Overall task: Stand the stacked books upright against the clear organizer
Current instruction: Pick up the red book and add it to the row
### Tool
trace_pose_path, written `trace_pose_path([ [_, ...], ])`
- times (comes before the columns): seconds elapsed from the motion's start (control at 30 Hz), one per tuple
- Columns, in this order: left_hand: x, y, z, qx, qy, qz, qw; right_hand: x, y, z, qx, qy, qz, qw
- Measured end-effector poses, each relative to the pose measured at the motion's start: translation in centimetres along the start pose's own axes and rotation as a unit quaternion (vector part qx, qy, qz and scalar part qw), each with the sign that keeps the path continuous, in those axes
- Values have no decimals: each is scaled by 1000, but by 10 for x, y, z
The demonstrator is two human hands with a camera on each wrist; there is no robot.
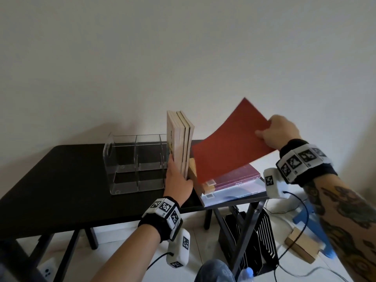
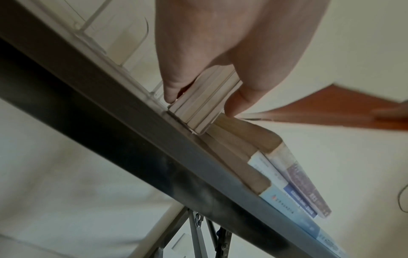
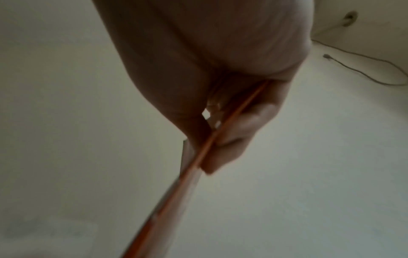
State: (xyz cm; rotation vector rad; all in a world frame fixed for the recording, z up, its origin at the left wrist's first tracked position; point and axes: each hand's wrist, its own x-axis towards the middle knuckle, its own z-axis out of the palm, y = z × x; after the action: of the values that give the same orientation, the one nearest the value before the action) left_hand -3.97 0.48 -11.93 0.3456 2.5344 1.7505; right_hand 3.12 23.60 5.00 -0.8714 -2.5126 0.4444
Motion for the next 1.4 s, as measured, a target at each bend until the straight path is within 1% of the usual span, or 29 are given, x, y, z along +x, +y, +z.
trace_pose_path([
  [0.1, 0, 1, -1, 8, 7, 4, 1000, -14, -28, -38, 56, 138, -42, 988],
  [0.13, 0, 0, -2, 7, 6, 5, 1000, -20, -37, -50, 82, 181, -60, 978],
  [0.2, -1, 1, -3, 3, 0, 0, 1000, -31, -55, -74, 152, 254, -99, 950],
  [0.23, -1, 0, -4, 3, -2, -1, 1000, -36, -63, -84, 189, 279, -117, 934],
  [0.3, -2, 0, -5, 4, -5, 2, 1000, -44, -81, -99, 237, 296, -156, 912],
  [0.33, -2, 0, -6, 4, -6, 4, 1000, -47, -91, -103, 244, 294, -175, 907],
  [0.4, -3, 0, -8, 6, -8, 2, 1000, -53, -110, -104, 228, 285, -206, 908],
  [0.53, -5, 0, -11, 10, -17, 2, 1000, -63, -140, -87, 153, 248, -240, 926],
  [0.63, -5, 1, -13, 11, -23, 5, 1000, -77, -158, -73, 75, 222, -270, 934],
  [0.77, -8, 2, -15, 16, -25, -7, 1000, -100, -182, -58, -48, 202, -320, 924],
  [0.87, -13, 2, -17, 7, -21, -33, 999, -113, -198, -48, -105, 149, -346, 920],
  [0.93, -18, 1, -18, -4, -24, -44, 999, -116, -205, -38, -131, 121, -353, 919],
  [1.03, -24, -1, -19, -13, -23, -38, 999, -114, -210, -21, -154, 93, -350, 919],
  [1.3, -22, 4, -17, -30, -10, 8, 999, -96, -209, 17, -151, 5, -314, 937],
  [1.4, -18, 7, -17, -27, -15, -5, 1000, -90, -205, 26, -136, -7, -313, 940],
])
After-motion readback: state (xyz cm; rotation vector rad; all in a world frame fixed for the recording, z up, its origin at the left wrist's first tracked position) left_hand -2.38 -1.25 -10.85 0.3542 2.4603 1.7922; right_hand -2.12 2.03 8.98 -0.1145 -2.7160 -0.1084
